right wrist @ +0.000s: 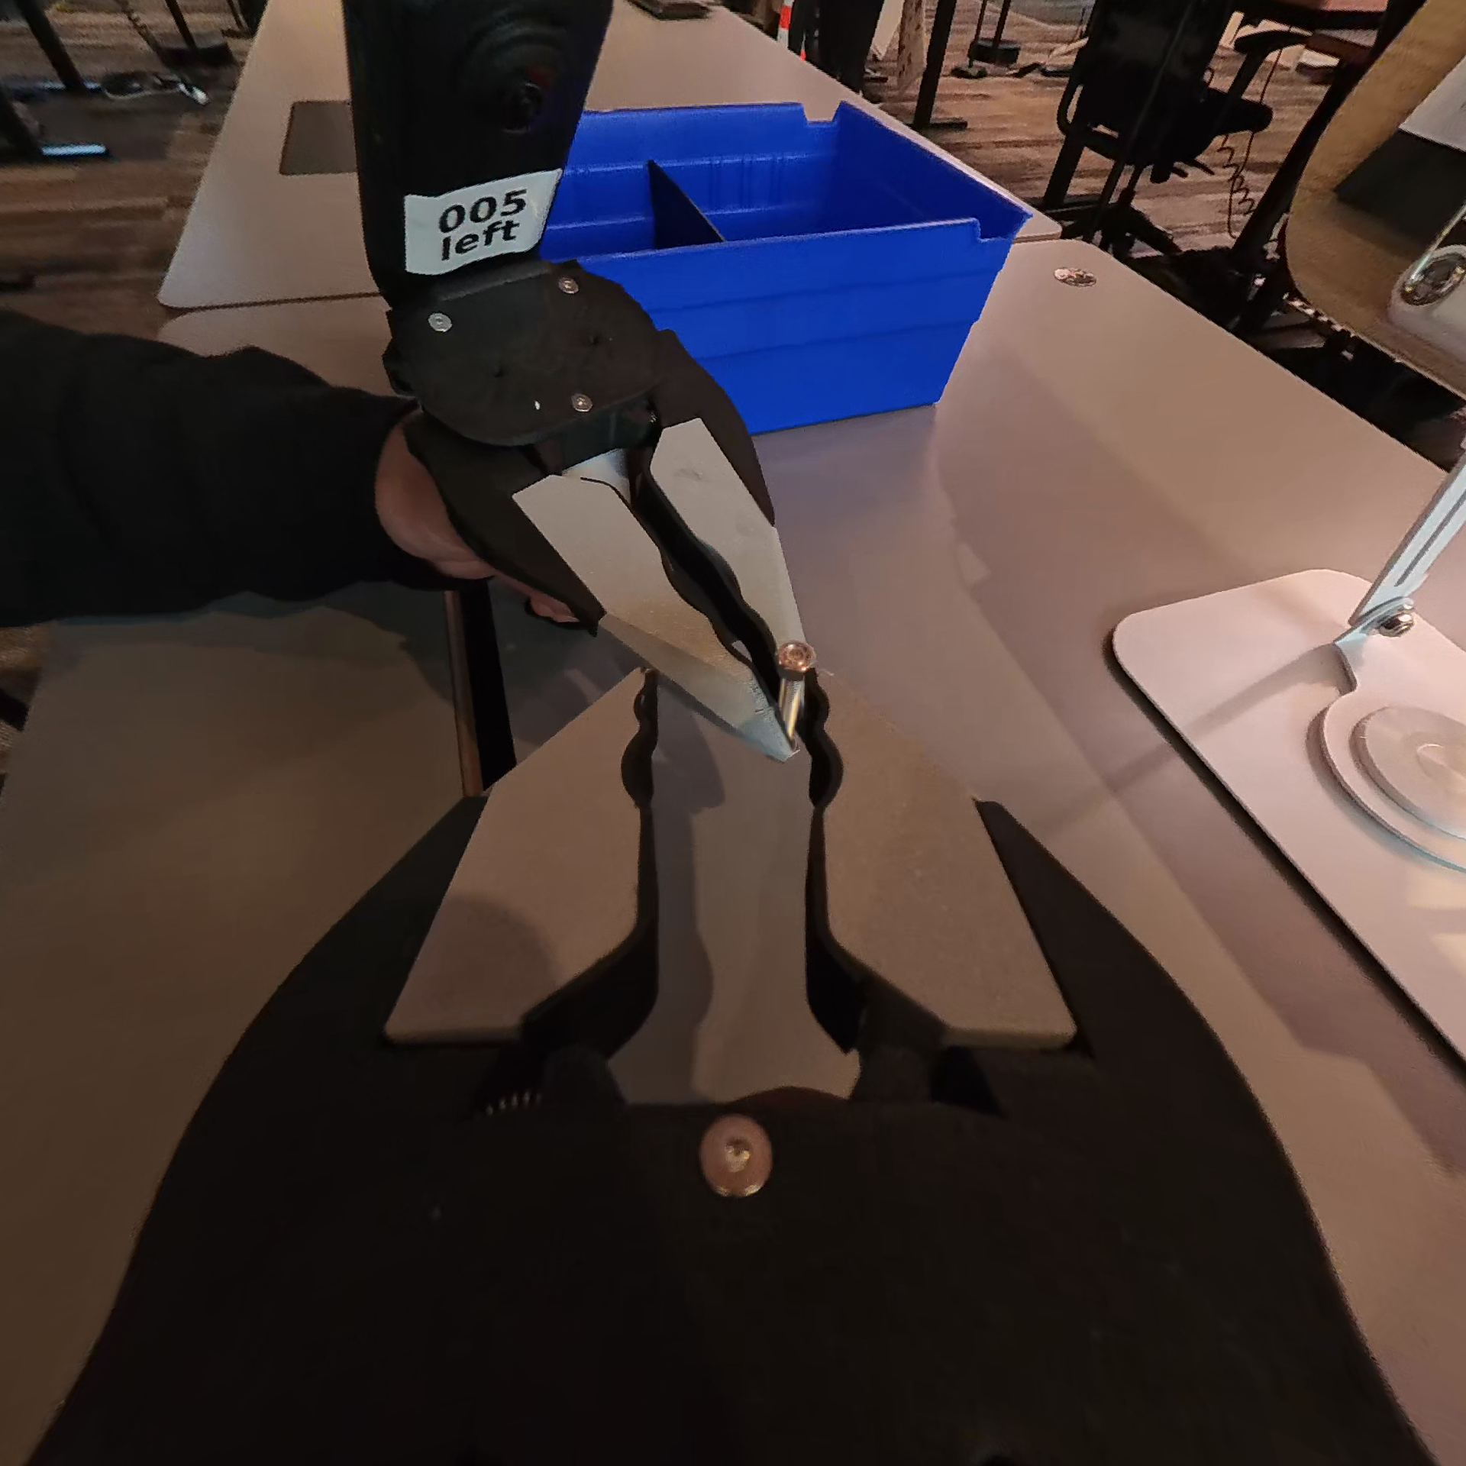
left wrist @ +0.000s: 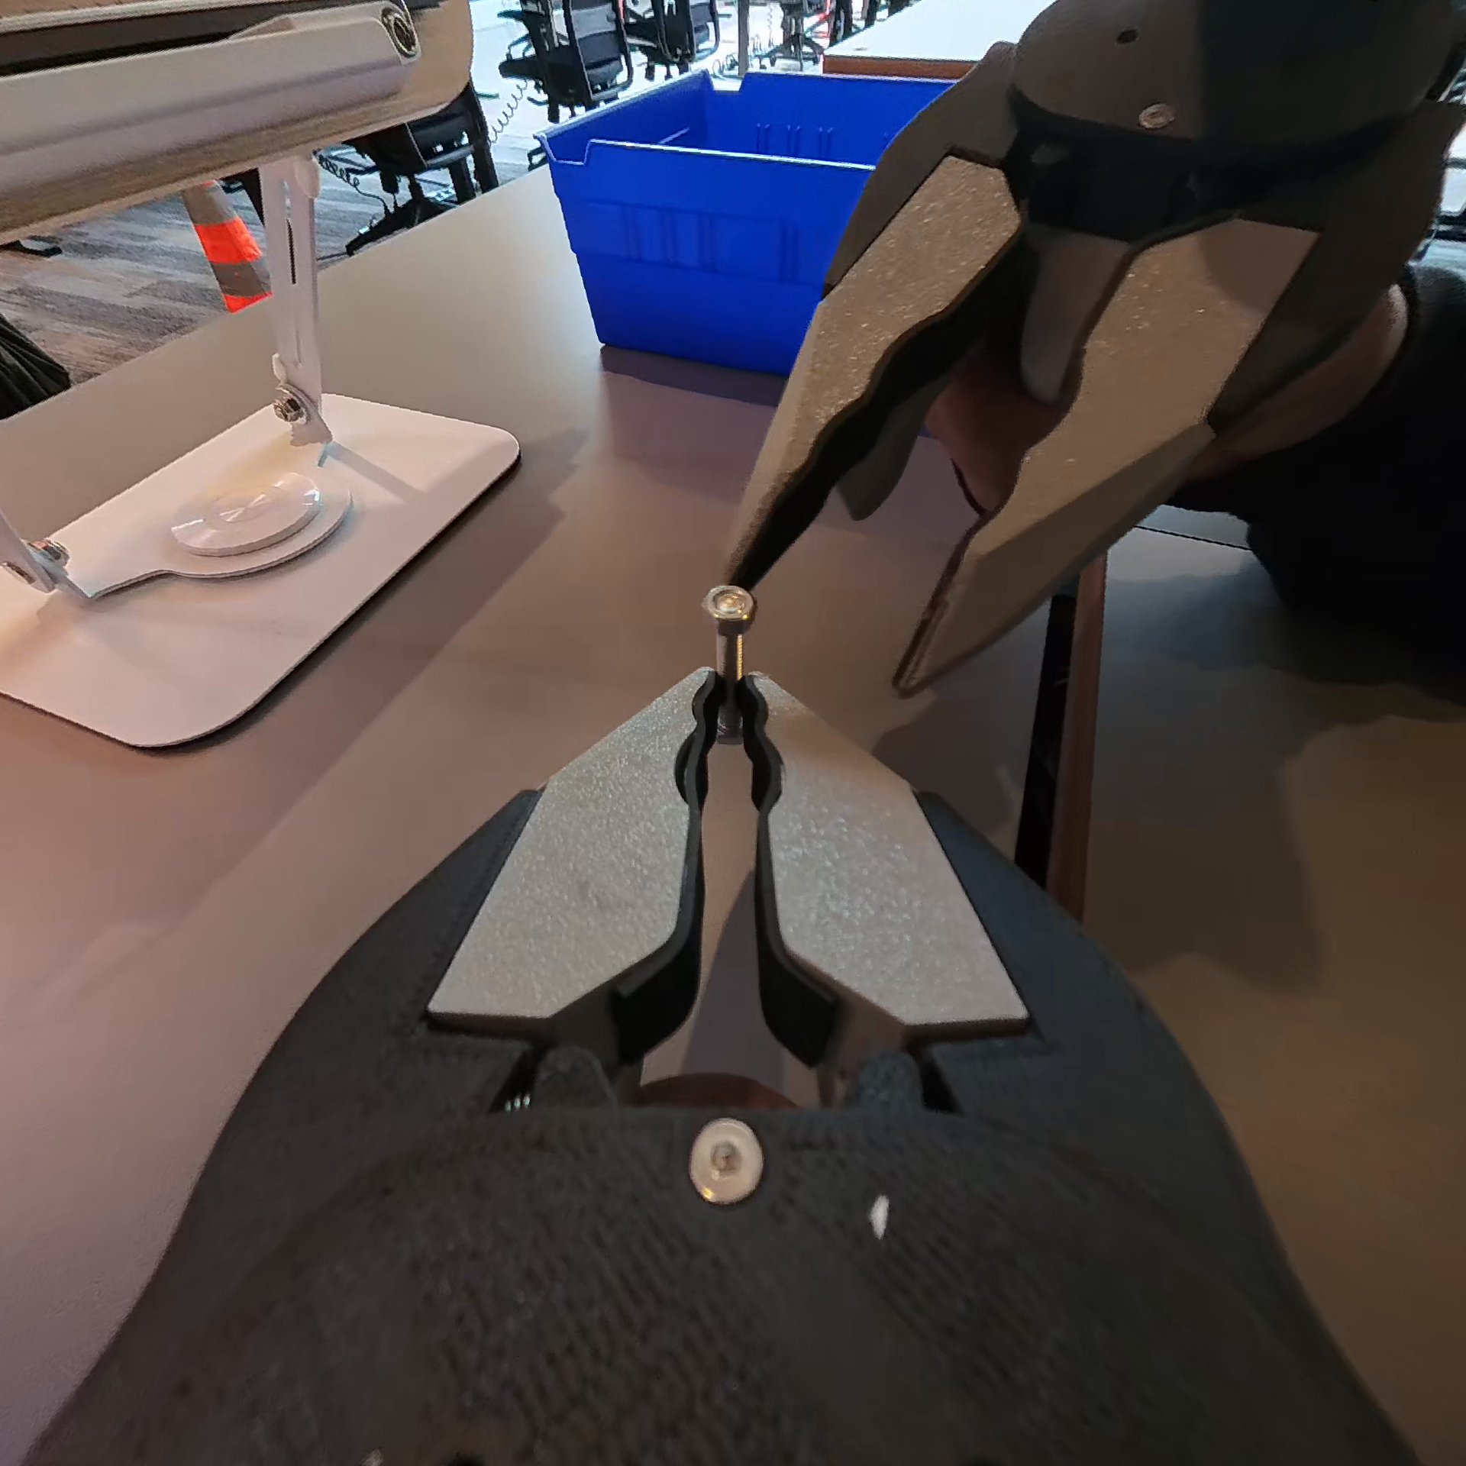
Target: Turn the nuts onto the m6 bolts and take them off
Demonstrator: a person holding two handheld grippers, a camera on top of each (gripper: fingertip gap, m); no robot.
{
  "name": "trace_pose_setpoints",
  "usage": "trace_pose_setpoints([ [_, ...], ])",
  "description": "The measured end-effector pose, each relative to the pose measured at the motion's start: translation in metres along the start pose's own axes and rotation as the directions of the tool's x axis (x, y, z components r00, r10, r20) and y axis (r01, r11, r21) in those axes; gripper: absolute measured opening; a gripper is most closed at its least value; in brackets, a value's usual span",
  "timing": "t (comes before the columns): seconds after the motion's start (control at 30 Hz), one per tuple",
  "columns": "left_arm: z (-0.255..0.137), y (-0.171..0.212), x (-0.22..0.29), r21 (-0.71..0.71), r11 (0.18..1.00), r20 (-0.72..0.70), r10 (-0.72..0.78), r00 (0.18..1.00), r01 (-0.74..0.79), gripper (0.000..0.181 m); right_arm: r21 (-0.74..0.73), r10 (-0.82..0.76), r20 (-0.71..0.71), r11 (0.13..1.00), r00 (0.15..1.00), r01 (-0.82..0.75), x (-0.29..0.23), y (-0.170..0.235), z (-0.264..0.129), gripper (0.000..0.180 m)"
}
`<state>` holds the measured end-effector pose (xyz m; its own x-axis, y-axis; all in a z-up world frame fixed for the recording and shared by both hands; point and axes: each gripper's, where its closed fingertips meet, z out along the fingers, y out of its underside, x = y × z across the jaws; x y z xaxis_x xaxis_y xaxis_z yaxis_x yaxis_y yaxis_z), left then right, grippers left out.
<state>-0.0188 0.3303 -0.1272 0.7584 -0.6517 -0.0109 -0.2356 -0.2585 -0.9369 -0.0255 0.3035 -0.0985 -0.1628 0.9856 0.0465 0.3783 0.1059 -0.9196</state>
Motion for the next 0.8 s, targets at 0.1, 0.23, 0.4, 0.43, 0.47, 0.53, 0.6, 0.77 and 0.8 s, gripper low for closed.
trace_pose_setpoints([
  [0.1,-0.001,0.0,-0.002,0.001,1.0,0.003,-0.005,1.0,0.005,0.002,0.005,0.0,0.02,1.0,1.0,-0.001,-0.004,-0.001,0.0,0.031],
  [0.23,0.001,0.001,0.001,-0.006,1.0,-0.002,0.004,1.0,-0.004,0.002,0.0,-0.014,0.041,1.0,0.999,0.014,-0.009,-0.001,0.002,0.03],
  [0.4,-0.001,0.0,-0.001,0.003,1.0,0.004,-0.005,1.0,0.005,0.002,0.012,-0.014,0.028,1.0,1.0,0.013,-0.006,-0.003,-0.001,0.029],
  [0.43,-0.001,0.0,-0.001,0.003,1.0,0.003,-0.004,1.0,0.004,0.002,0.019,-0.007,0.019,1.0,1.0,0.007,-0.003,-0.004,-0.003,0.029],
  [0.47,0.0,0.0,-0.001,0.002,1.0,0.003,-0.002,1.0,0.002,0.002,0.023,0.0,0.009,1.0,1.0,-0.001,-0.001,-0.004,-0.003,0.029],
  [0.53,0.0,0.0,0.0,-0.001,1.0,0.0,0.001,1.0,-0.001,0.002,0.02,0.018,-0.007,1.0,1.0,-0.017,0.004,-0.002,-0.003,0.033],
  [0.6,0.0,0.0,0.001,-0.001,1.0,-0.001,0.002,1.0,-0.002,0.002,0.016,0.024,-0.014,1.0,1.0,-0.023,0.005,-0.001,-0.001,0.036],
  [0.77,0.0,0.0,0.0,0.002,1.0,0.002,-0.001,1.0,0.001,0.002,0.003,0.004,-0.002,1.0,1.0,-0.004,0.001,0.0,0.001,0.033],
  [0.8,0.0,0.0,0.0,0.002,1.0,0.002,-0.001,1.0,0.001,0.002,0.003,0.003,0.001,1.0,1.0,-0.003,0.0,0.0,0.001,0.033],
])
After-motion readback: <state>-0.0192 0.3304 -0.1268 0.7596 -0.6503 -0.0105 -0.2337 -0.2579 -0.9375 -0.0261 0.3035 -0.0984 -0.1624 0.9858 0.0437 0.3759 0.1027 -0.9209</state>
